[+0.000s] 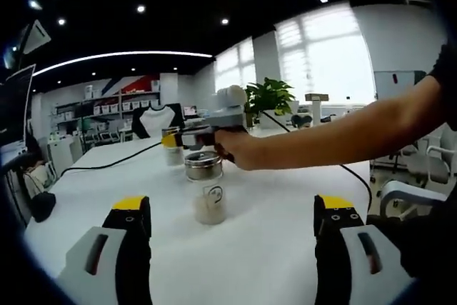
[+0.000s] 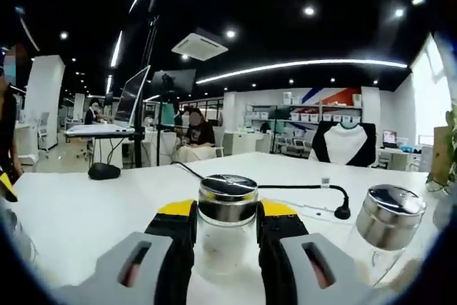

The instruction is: Rotate the seasoning bottle until the label or dispensing opening points toward the visible target arrow and the bottle remains upright within the marked orientation range

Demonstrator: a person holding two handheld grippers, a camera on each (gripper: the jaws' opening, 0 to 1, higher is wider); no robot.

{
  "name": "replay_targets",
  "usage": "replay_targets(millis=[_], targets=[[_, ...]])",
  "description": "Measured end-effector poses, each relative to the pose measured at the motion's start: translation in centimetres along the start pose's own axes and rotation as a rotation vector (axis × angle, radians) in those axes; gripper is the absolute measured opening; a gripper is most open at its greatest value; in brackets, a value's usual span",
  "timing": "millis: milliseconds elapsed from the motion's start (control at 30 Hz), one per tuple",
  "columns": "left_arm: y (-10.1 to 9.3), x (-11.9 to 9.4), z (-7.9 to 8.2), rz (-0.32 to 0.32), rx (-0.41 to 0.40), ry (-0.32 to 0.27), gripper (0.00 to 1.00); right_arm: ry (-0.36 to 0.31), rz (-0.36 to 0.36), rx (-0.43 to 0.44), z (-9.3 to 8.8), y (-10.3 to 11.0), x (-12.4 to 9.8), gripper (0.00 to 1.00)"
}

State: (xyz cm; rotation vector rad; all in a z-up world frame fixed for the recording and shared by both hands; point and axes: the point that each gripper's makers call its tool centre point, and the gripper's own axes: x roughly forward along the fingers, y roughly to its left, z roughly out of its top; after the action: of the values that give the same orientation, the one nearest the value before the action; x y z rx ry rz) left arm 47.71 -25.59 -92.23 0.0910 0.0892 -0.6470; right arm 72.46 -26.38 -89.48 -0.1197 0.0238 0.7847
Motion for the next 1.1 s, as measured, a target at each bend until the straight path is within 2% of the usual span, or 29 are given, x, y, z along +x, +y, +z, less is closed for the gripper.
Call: replay_targets(millis=[133, 267, 367, 600, 967, 1033, 1067, 1100], targets=[[0.1, 0.0, 0.1, 0.008, -0.002, -0.005, 1.00, 0.018, 0.024, 0.022, -0.1, 0.2, -0.8, 0.30], [-0.1, 0.1, -0.1, 0.005, 0.006, 0.001, 1.00, 0.026, 0.035, -0.013, 0.0, 0.3, -1.5, 0.30], [-0.6, 0.3, -0.1, -0.009, -0.003, 0.001, 1.00, 0.004, 0.033, 0.016, 0.4, 0.1, -2.5, 0.30], [-1.2, 0.5, 0.1, -0.013, 0.014, 0.005, 1.00, -0.026, 0.047, 0.015, 1.1, 0.0, -4.4, 0.30], [-1.6, 0.9, 0.0, -0.003, 0.022, 0.002, 1.00, -0.072, 0.048, 0.026, 1.5, 1.0, -9.1, 0.30], [-1.9, 1.0, 0.0, -0.010, 0.019, 0.002, 1.00, -0.072, 0.050, 0.011, 1.5, 1.4, -9.6, 0.30], [-2.1, 1.1, 0.0, -0.015, 0.022, 0.000, 1.00, -0.061, 0.052, -0.063, 1.4, 1.8, -10.1, 0.30], [-2.2, 1.1, 0.0, -0.016, 0.024, 0.001, 1.00, -0.054, 0.054, -0.075, 1.3, 2.2, -10.3, 0.30]])
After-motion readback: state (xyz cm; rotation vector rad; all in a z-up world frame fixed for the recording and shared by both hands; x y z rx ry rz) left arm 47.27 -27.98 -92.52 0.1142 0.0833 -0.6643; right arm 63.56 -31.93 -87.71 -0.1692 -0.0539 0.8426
